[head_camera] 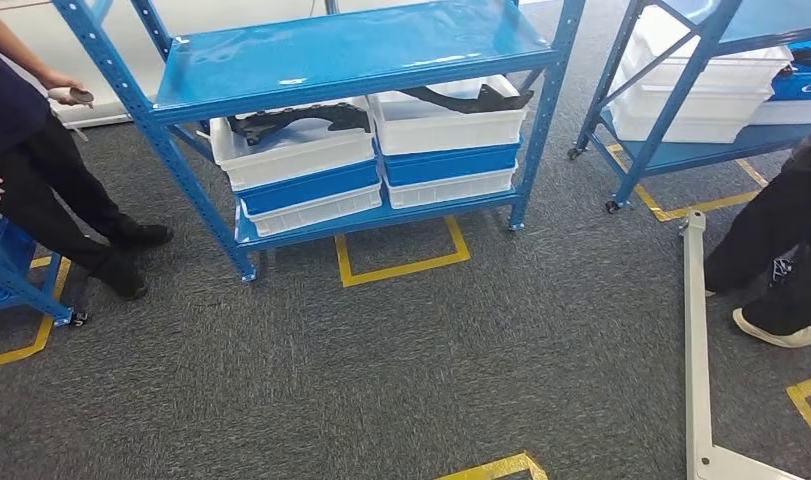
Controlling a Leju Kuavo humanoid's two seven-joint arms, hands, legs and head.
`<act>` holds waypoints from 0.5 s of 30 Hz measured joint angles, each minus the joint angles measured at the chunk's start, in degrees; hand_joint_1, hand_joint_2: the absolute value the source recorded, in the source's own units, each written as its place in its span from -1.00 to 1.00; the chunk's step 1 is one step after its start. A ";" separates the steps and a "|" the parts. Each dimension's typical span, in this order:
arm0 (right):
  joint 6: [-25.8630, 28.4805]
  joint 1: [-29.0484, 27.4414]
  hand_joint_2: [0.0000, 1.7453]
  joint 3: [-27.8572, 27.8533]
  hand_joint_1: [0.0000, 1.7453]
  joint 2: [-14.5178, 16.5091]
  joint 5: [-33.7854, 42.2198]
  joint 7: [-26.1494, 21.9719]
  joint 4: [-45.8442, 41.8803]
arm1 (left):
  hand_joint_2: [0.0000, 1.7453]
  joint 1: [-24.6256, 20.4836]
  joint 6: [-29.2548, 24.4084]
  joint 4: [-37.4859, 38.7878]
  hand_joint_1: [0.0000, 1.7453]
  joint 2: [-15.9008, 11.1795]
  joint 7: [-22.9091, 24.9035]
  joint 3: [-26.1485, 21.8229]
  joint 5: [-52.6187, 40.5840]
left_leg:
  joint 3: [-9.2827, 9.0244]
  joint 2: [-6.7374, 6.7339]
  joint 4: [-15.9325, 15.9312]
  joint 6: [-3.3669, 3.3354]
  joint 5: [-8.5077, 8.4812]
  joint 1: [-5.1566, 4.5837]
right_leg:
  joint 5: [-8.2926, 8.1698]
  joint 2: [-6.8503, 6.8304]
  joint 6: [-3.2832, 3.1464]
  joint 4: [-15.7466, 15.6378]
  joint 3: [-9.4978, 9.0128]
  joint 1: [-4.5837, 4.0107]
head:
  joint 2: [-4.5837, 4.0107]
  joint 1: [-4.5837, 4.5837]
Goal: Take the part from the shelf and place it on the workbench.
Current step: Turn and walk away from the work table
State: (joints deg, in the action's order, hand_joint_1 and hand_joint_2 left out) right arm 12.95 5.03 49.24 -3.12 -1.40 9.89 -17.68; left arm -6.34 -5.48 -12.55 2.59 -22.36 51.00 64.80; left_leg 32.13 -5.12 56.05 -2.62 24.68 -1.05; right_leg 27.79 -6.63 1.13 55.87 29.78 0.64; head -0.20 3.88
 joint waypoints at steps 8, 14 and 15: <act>-1.13 0.29 -1.00 0.07 -1.00 0.47 0.14 0.86 1.00 | -1.00 -0.15 0.08 0.02 -1.00 0.07 -0.04 0.44 -0.01 | -1.13 5.60 -2.17 -1.09 -1.03 0.88 | 7.35 6.00 1.91 12.38 4.54 0.21 | 0.01 -0.39; -1.25 0.08 -1.00 0.09 -1.00 0.50 0.15 1.06 1.58 | -1.00 -0.03 0.11 0.02 -1.00 0.11 -0.04 0.48 0.02 | -1.45 11.36 -1.52 -0.21 -0.48 1.35 | 0.20 9.68 2.65 4.09 2.50 1.08 | 0.00 -0.51; -1.37 0.12 -1.00 0.11 -1.00 0.52 0.15 1.20 1.69 | -1.00 -0.04 0.10 0.02 -1.00 0.11 -0.04 0.48 0.03 | -1.30 12.07 -1.33 0.15 -0.34 1.32 | -0.67 10.93 2.49 1.53 1.44 1.27 | 0.01 -0.52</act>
State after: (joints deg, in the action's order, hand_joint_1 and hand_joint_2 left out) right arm 11.58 5.15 49.35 -2.60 -1.26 11.09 -15.99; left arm -6.38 -5.38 -12.52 2.70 -22.40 51.48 64.83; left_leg 30.83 6.95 54.72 -2.47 24.34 0.27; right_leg 27.12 4.30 3.62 57.39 31.22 1.91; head -0.19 3.36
